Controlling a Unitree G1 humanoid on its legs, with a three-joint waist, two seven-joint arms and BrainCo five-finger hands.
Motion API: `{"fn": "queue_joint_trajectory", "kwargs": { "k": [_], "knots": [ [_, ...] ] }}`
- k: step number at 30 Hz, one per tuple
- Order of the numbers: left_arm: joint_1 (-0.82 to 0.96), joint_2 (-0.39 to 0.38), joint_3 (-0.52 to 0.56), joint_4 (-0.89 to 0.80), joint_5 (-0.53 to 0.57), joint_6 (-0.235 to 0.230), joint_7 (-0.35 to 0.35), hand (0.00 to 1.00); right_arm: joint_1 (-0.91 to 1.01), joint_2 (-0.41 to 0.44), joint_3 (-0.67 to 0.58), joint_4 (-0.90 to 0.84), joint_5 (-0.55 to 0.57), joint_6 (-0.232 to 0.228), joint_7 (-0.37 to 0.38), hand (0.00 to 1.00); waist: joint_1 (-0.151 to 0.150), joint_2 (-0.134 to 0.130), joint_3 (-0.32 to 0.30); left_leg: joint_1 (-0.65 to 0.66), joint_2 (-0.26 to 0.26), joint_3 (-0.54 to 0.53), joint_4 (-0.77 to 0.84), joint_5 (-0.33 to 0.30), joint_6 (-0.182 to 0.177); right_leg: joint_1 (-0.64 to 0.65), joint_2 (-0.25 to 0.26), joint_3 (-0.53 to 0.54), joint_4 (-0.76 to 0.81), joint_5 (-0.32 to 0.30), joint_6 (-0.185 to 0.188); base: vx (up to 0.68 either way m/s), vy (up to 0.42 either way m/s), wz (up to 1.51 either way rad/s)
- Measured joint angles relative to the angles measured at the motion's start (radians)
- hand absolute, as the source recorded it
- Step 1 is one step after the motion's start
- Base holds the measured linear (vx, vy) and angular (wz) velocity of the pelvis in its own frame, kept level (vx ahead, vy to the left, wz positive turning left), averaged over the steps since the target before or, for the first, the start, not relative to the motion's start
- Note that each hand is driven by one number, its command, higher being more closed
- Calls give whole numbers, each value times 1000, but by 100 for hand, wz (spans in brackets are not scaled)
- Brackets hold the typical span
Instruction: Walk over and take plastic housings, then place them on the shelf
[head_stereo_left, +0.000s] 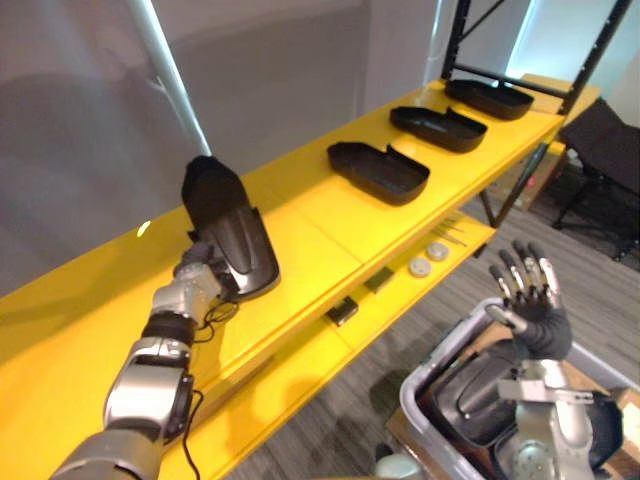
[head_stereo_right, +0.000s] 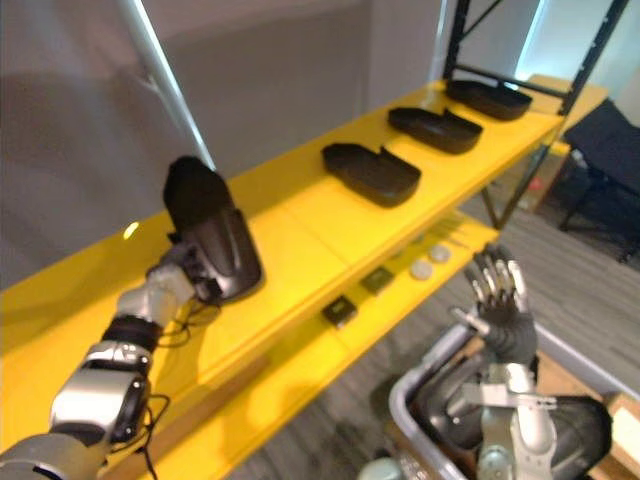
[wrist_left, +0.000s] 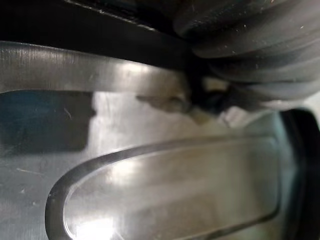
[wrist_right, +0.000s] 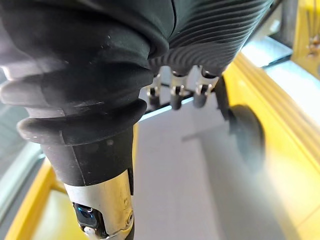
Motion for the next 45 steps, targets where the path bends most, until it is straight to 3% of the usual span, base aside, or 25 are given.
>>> {"fn": "queue_joint_trajectory", "kwargs": {
  "k": [2, 3, 9, 14, 22, 27, 30, 32, 33, 35, 39, 41, 45],
  "knots": [
    [-23, 1, 11, 25, 0, 11, -10, 100, 0, -4, 0, -3, 0, 17, -2, 0, 0, 1, 15, 0, 0, 0, 1, 0, 0, 0, 0, 0, 0, 0, 0, -17, -11, 0],
    [-27, 1, 13, 31, 0, 11, -12, 0, 0, -5, 0, -5, 1, 18, -3, 0, -1, 2, 20, 0, 0, 0, 1, 0, 0, 0, 0, 0, 0, 0, 0, -36, -21, 0],
    [-32, 2, 37, 55, 51, 6, -54, 0, -1, -5, -3, -9, 1, 31, -16, 0, -7, 19, 37, 0, 4, 1, 1, 1, -2, 0, 4, 0, -2, 0, -1, -4, -5, 0],
    [-32, 3, 36, 56, 73, 0, -58, 0, -1, -5, -3, -9, 1, 37, -17, 0, -12, 17, 41, 0, 6, 3, 1, 2, -3, 0, 6, 1, -5, 0, -1, -13, -8, 0],
    [-32, 13, 29, 56, 76, -4, -50, 0, 0, -5, -3, -33, 1, 37, -16, 0, -29, 15, 48, 0, 6, 5, 0, 2, -3, 0, 6, 3, -6, 0, 0, 0, 0, 0],
    [-40, 13, 27, 50, 80, -42, -2, 0, -1, -8, -2, -38, 1, 36, -16, 0, -31, 17, 69, 0, 6, 6, 1, 2, -3, 0, 6, 4, -6, 0, 0, 0, 0, 0],
    [-84, 13, 30, 43, 166, -49, 77, 0, 2, -9, -2, -38, -2, 19, -16, 0, -32, 19, 75, -10, 6, 6, 3, 2, -4, -11, 7, 5, -6, 0, 0, 0, 0, 0],
    [-151, 27, 28, 19, 320, -49, 111, 0, 3, -9, 1, -38, -10, -22, -17, 0, -29, 19, 75, -13, 7, 7, 3, 3, -4, -19, 8, 5, -5, 1, 0, 0, 0, 0],
    [-169, 37, 27, 13, 371, -48, 112, 0, 3, -9, 1, -38, -10, -33, -17, 0, -29, 19, 75, -12, 7, 8, 3, 3, -4, -20, 8, 5, -5, 1, 0, 0, 0, 0],
    [-242, 111, -33, -38, 586, -50, 97, 0, 5, -10, 1, -38, -9, -87, -18, 0, -29, 19, 75, -12, 8, 11, 4, 3, -4, -20, 9, 5, -5, 0, -2, 0, 0, 0],
    [-295, 200, -95, -160, 772, -98, 30, 0, 0, -27, 17, -37, 28, -155, -66, 0, -25, 19, 75, -9, 11, 13, 13, 3, -4, -7, 8, 2, -7, -3, -7, 0, 0, 2],
    [-293, 200, -112, -187, 783, -108, 30, 0, -1, -26, 25, -36, 49, -176, -83, 0, -21, 19, 75, -9, 10, 10, 16, 3, -4, 1, 6, -5, -7, -3, -7, -9, -6, 13],
    [-185, 193, -130, -425, 757, -157, 24, 0, -31, -25, 44, -36, 92, -194, -98, 0, -3, 20, 75, -11, 11, 0, 16, 4, -4, 13, 4, -38, -9, -3, -6, -59, -27, 20]
  ]
}}
